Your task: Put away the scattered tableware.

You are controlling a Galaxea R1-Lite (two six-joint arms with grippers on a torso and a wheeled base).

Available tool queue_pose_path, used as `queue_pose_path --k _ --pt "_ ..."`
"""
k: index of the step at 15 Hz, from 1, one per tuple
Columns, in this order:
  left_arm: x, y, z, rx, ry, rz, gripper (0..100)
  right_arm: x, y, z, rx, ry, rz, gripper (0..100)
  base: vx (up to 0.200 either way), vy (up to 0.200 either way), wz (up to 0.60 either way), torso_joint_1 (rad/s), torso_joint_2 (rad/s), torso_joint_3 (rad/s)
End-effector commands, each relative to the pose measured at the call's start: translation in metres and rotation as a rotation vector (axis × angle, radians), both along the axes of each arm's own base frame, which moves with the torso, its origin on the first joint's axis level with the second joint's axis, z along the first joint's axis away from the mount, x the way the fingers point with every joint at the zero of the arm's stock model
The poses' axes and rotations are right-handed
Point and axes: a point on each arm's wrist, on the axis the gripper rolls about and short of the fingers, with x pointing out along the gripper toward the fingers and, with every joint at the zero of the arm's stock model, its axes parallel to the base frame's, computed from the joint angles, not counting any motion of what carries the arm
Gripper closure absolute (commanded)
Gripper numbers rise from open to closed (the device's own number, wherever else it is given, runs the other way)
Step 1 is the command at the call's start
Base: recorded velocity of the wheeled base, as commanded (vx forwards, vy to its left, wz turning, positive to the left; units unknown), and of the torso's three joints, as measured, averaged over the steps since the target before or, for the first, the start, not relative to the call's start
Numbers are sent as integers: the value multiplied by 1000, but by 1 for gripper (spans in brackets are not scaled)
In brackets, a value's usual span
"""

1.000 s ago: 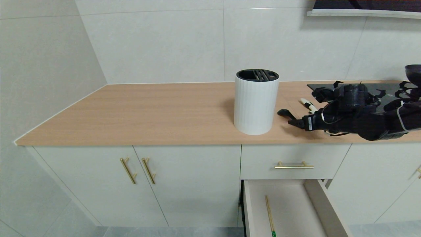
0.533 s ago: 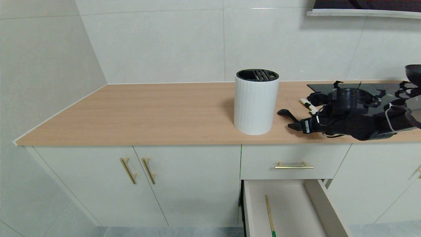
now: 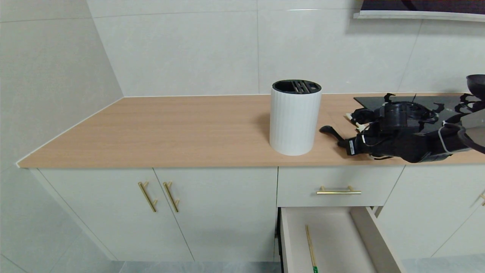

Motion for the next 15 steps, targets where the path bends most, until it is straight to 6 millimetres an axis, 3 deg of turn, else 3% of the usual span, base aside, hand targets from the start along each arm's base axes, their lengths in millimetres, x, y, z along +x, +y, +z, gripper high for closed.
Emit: queue_pose_path --k 1,9,13,15 --pt "0 0 0 0 2 1 0 1 0 -2 1 5 0 100 0 0 0 0 0 0" --pt "0 0 0 -2 1 -1 0 -4 1 9 -14 -13 -48 100 0 0 0 0 0 0" --pt "0 0 0 -2 0 1 0 -29 16 34 12 67 -130 100 0 0 0 0 0 0" --pt "0 0 0 0 0 -1 0 -65 22 64 87 136 -185 100 0 0 0 0 0 0"
